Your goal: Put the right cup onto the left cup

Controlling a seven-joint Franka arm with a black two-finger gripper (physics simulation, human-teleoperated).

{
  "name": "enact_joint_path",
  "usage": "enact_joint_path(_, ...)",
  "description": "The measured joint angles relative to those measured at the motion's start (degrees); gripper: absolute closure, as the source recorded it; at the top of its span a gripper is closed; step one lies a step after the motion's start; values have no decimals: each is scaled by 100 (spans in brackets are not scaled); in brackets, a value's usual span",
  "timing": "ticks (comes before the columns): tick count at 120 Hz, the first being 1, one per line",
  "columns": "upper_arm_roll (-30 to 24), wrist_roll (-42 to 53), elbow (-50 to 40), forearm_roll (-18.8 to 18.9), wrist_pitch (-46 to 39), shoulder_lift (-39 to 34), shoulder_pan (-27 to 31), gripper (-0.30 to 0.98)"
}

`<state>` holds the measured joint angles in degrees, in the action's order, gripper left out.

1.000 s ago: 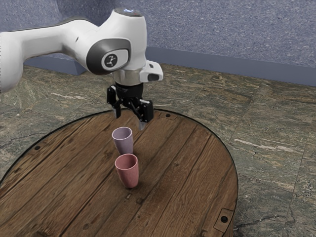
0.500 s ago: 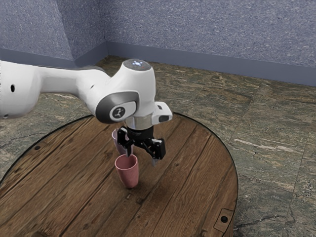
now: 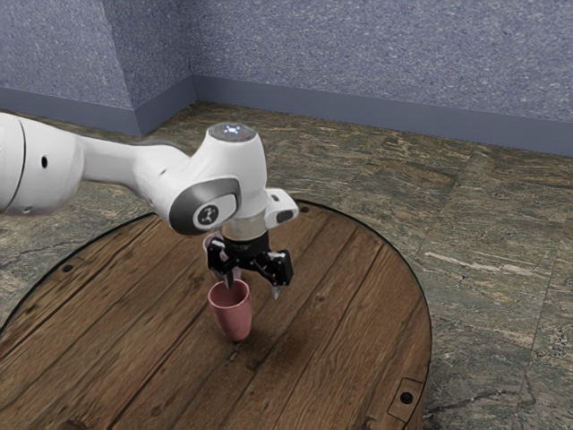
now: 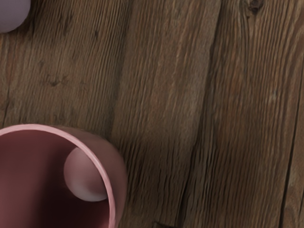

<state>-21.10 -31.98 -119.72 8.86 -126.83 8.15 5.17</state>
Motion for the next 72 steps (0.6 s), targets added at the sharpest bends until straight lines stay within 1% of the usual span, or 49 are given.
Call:
enact_joint_path(23,186,6,-26,18,-264,337,20,0)
enact_joint_path(47,247,16,-20,48,-523,675,15,1)
enact_joint_path(58,310,19,-22,60,-620,750,21,11)
enact_joint_path(72,324,22,-20,65,-690,776,16,32)
